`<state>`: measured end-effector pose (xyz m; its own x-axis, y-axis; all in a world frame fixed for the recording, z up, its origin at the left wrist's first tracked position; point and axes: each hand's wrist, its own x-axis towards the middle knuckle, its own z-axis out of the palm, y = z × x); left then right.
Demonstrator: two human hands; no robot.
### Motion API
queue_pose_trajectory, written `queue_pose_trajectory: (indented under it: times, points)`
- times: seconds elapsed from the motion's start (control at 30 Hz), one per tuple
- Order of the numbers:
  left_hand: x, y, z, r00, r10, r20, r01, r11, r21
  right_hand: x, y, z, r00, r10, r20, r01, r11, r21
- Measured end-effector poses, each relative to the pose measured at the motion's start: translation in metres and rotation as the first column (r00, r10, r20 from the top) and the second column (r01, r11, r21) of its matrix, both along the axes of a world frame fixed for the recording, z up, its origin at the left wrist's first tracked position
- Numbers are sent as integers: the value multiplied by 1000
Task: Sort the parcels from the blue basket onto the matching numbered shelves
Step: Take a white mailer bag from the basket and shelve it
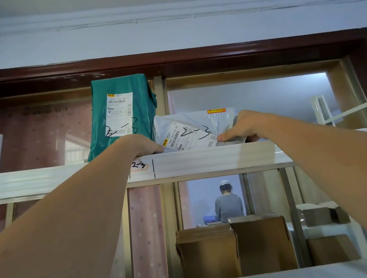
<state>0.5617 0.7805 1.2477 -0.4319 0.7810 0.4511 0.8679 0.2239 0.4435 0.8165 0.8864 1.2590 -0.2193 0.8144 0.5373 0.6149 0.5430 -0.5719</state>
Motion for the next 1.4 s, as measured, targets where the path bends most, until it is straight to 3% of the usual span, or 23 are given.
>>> queue_pose_trajectory:
  times: [0.2, 0.53, 0.77, 0.93, 1.13, 1.4]
  points:
    - [1, 6, 1, 999, -1, -32, 1, 1000, -26, 1, -3, 0, 997, 67, -22, -69, 992, -101]
    - [-4, 12, 1, 988, 107, -111, -113, 992, -52, -2, 6, -4, 999, 40, 7, -39, 999, -13]
    - [-12, 15, -2, 986, 133, -98, -123, 987, 104, 1, 6, -4, 995, -5, 99, 2, 1000, 31]
    - [-4, 1, -10, 984, 161, -70, -137, 954, 268, 19, -9, -5, 972, -133, 195, 130, 991, 30]
    - [13, -23, -27, 990, 90, -106, -4, 785, 620, 46, -51, -15, 885, -314, 345, 264, 947, 183]
    - [0, -54, -82, 909, -43, -414, 300, 758, 580, 73, -92, -54, 828, -383, 409, 315, 922, 224]
